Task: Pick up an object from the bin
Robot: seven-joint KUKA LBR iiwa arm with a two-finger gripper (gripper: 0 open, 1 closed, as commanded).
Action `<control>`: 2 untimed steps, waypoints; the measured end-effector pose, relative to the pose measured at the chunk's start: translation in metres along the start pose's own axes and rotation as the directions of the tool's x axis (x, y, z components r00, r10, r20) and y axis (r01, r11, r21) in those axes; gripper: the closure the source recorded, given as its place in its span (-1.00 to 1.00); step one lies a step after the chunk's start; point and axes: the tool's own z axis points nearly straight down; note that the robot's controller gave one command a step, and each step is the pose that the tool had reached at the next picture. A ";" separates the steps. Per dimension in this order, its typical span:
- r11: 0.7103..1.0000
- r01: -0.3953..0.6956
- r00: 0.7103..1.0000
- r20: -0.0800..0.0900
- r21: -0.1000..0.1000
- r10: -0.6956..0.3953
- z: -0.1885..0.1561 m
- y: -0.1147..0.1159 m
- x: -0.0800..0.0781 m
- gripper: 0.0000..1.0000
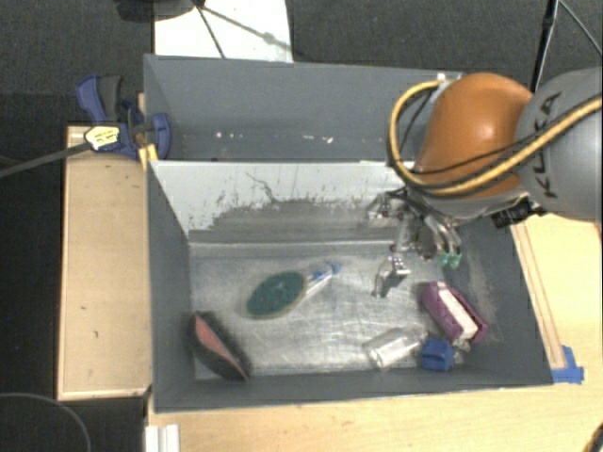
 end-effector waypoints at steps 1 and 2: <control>0.964 0.264 0.964 -0.005 -0.001 -0.265 0.093 0.031 -0.031 -1.00; 0.965 0.261 0.965 -0.001 0.000 -0.261 0.091 0.030 -0.032 1.00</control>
Offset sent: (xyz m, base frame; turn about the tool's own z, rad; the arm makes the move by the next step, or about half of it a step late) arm 0.0314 0.0307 -0.0918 -0.2684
